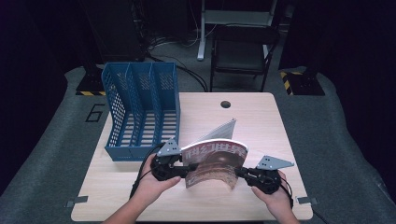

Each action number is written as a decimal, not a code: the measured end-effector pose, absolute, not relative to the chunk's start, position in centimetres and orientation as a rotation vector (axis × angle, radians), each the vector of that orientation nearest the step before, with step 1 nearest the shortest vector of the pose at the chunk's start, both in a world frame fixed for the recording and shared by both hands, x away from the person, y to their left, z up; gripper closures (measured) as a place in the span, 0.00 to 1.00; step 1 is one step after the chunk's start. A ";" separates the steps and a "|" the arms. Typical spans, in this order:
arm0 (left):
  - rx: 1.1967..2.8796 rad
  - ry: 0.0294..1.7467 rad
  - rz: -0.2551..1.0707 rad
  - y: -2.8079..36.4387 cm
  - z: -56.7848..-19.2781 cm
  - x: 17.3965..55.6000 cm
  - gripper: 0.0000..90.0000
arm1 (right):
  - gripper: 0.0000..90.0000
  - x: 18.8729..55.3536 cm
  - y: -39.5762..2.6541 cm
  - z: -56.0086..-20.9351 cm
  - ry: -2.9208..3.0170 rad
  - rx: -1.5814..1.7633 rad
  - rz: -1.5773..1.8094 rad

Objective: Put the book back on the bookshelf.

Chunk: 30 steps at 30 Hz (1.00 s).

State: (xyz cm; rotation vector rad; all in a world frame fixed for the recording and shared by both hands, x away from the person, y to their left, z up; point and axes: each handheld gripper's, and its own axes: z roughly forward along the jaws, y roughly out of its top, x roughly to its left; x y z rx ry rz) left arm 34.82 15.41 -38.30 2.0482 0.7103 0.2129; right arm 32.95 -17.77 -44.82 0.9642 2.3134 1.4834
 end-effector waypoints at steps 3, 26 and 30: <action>2.071 0.701 0.209 15.2 -37.3 35.1 0.62 | 0.92 32.9 -17.7 -44.8 2.311 0.969 1.484; 2.127 0.629 0.185 13.8 -33.5 35.9 0.62 | 0.92 33.2 -17.6 -44.9 2.301 0.973 1.481; 2.125 0.622 0.188 13.4 -33.1 36.0 0.62 | 0.92 33.2 -17.6 -44.9 2.301 0.972 1.481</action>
